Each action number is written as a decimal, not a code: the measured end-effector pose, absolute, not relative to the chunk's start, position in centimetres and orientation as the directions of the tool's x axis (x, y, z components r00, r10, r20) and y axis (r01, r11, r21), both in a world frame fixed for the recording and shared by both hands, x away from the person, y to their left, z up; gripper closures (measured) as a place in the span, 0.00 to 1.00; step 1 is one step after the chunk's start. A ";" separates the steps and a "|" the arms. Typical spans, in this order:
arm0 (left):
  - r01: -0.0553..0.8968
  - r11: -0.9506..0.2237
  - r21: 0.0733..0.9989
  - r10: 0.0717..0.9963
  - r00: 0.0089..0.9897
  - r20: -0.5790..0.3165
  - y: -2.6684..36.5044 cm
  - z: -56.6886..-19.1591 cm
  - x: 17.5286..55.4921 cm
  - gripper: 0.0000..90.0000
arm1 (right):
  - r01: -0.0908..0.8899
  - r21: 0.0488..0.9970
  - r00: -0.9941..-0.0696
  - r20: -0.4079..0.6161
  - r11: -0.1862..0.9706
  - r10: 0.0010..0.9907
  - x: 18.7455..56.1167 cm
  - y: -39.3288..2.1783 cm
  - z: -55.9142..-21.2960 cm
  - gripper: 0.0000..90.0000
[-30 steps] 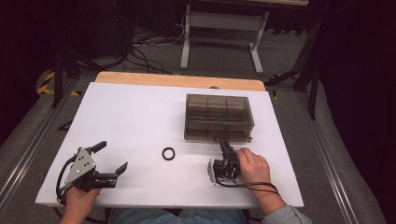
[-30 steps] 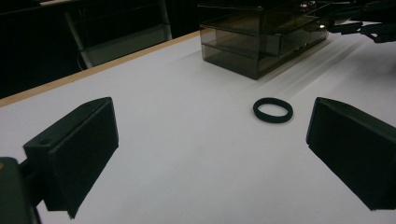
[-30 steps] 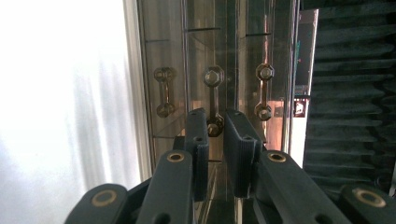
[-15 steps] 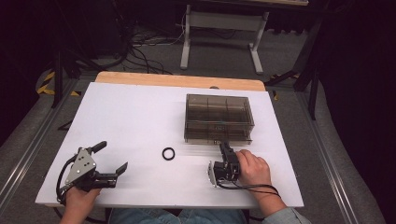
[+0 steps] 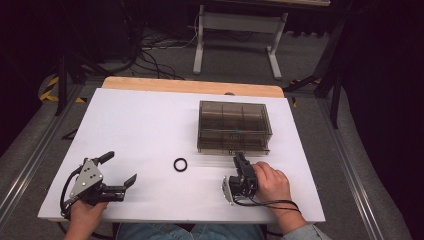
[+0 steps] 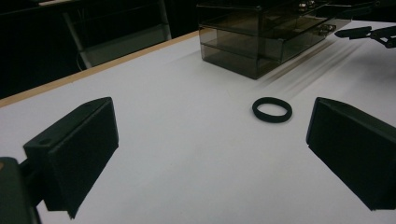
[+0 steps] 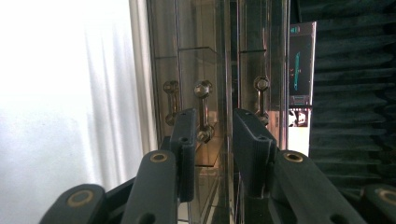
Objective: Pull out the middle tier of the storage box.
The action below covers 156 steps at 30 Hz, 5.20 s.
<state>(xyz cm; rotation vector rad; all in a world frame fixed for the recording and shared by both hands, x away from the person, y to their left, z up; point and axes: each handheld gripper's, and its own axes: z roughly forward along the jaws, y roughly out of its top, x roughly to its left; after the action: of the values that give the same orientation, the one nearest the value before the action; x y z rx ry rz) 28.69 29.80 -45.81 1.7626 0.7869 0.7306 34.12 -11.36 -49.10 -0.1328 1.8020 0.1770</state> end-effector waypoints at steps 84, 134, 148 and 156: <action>0.168 -0.256 0.952 0.789 0.605 0.106 29.8 -45.8 28.7 0.03 | 0.073 0.949 -0.785 -0.136 0.308 0.605 35.6 -17.8 -41.4 0.24; 0.164 -0.269 0.949 0.773 0.625 0.111 29.1 -45.8 29.5 0.03 | 0.184 0.824 -0.923 -0.043 0.536 0.383 41.2 -19.0 -37.6 0.25; 0.168 -0.269 0.948 0.774 0.623 0.110 29.1 -45.8 29.5 0.03 | 0.124 0.737 -0.926 -0.155 0.665 0.345 42.2 -18.2 -37.7 0.39; 0.168 -0.268 0.948 0.774 0.624 0.108 29.1 -45.9 29.5 0.03 | 0.072 0.685 -0.934 -0.209 0.725 0.290 42.6 -17.6 -38.0 0.42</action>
<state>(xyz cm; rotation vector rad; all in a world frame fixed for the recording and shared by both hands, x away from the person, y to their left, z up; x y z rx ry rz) 29.54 29.11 -45.86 1.7783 0.7656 0.7081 42.56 -17.56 -37.95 0.2837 2.6280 1.0248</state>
